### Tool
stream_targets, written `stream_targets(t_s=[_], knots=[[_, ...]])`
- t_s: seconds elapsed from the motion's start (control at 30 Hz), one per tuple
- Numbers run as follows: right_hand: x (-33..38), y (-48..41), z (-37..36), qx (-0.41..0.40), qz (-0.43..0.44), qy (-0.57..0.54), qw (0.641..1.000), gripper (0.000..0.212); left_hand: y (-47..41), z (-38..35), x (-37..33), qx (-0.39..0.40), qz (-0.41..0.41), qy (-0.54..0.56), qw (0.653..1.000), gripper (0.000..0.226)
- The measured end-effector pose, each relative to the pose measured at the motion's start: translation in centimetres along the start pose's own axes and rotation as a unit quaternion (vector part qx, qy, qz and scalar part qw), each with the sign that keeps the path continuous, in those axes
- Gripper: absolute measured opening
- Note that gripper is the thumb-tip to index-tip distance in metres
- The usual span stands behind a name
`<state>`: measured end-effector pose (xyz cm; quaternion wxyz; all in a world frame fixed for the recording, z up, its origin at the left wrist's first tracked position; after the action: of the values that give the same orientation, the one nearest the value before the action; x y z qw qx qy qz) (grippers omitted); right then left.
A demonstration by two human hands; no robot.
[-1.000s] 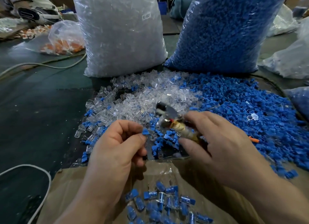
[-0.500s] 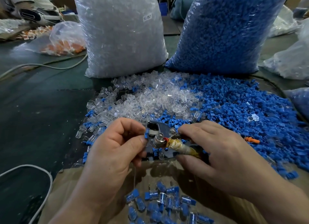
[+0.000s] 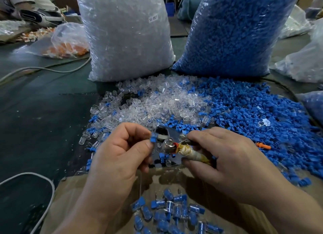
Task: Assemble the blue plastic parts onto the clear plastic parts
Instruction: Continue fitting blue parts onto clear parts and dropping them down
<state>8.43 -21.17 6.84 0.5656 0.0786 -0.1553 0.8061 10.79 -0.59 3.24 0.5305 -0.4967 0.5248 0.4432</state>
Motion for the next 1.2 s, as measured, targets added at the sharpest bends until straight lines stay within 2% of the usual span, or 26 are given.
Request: stream_targets(t_s=[0.1,0.2,0.33,0.5,0.6,0.7,0.8,0.87,0.97,1.03,1.07,1.1,1.17,1.2], knots=[[-1.1,-0.4,-0.4,0.008,-0.047,0.044,0.998,0.061,-0.1,0.1,0.2,-0.022,0.015,-0.021,0.999,0.031],[-2.2,-1.1,-0.9,0.049,-0.087,0.09,0.991,0.072,0.0,-0.5,0.8,0.008,0.084,-0.049,0.995,0.031],[-2.5,-1.8,-1.4,0.071,-0.094,0.114,0.986,0.063,0.0,-1.2,1.1,-0.006,0.1,-0.11,0.989,0.027],[0.3,-1.2,-1.0,-0.036,-0.024,0.066,0.997,0.043,0.3,-1.6,0.5,-0.02,0.043,-0.194,0.98,0.022],[1.8,-1.1,-1.7,-0.037,0.035,0.057,0.997,0.03,0.8,-2.3,0.1,-0.001,0.006,-0.207,0.978,0.016],[1.8,-0.9,-1.8,-0.054,0.046,0.042,0.997,0.028,1.1,-2.5,-0.7,0.005,-0.037,-0.211,0.977,0.011],[1.9,-0.7,-1.4,-0.077,0.052,0.01,0.996,0.028,0.9,-1.8,-0.7,0.002,-0.011,-0.164,0.986,0.038],[2.2,-0.7,-1.5,-0.085,0.073,0.008,0.994,0.028,0.7,-1.5,-0.5,0.019,0.021,-0.164,0.986,0.047],[2.7,-0.6,-1.8,-0.093,0.086,-0.026,0.992,0.028,0.6,-1.5,-0.2,0.077,0.049,-0.172,0.981,0.055],[3.0,-0.5,-1.7,-0.073,0.041,-0.106,0.991,0.028,0.5,-1.4,0.0,0.097,0.047,-0.127,0.986,0.051],[3.0,-0.5,-1.8,-0.043,-0.005,-0.188,0.981,0.028,0.4,-1.3,-0.2,0.106,0.024,-0.119,0.987,0.048],[2.9,-0.4,-1.9,-0.002,-0.064,-0.317,0.946,0.027,0.4,-1.4,-0.4,0.122,-0.007,-0.12,0.985,0.046],[2.9,-0.3,-2.4,0.104,-0.184,-0.564,0.798,0.022,0.6,-1.5,-0.8,0.157,-0.055,-0.123,0.978,0.042],[3.0,-0.2,-2.2,0.143,-0.209,-0.607,0.753,0.022,0.7,-1.5,-1.0,0.173,-0.071,-0.137,0.973,0.039]])
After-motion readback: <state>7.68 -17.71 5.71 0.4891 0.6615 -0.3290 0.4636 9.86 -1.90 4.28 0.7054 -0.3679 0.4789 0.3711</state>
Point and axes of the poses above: each hand's wrist, its own y-axis away from the middle knuckle, its own z-axis out of the back of the hand, x = y × z, the point moved 3 cm from there along -y, towards the middle knuckle, and after that the axes turned 2 degrees about x, right-handed, at the moved point
